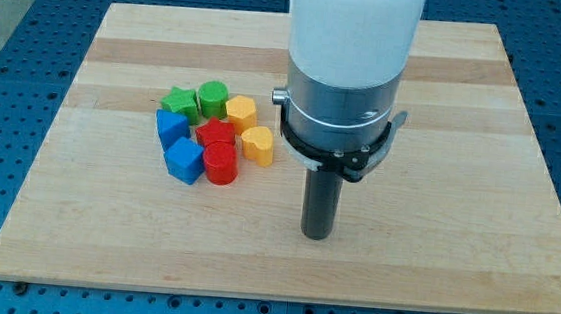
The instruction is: Move your hand to the center left of the board
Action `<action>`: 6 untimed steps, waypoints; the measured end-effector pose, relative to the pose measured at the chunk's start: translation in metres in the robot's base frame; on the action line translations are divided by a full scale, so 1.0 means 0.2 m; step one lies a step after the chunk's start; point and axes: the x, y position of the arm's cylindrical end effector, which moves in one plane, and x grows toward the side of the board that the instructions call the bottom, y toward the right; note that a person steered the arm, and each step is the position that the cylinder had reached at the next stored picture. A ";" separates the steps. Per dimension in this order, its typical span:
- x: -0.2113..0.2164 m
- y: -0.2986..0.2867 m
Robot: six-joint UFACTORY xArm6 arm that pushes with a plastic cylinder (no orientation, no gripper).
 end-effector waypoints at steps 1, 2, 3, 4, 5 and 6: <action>0.01 -0.49; 0.01 -1.11; 0.01 -1.56; -0.29 -1.57; -0.63 -1.53; -0.62 -1.32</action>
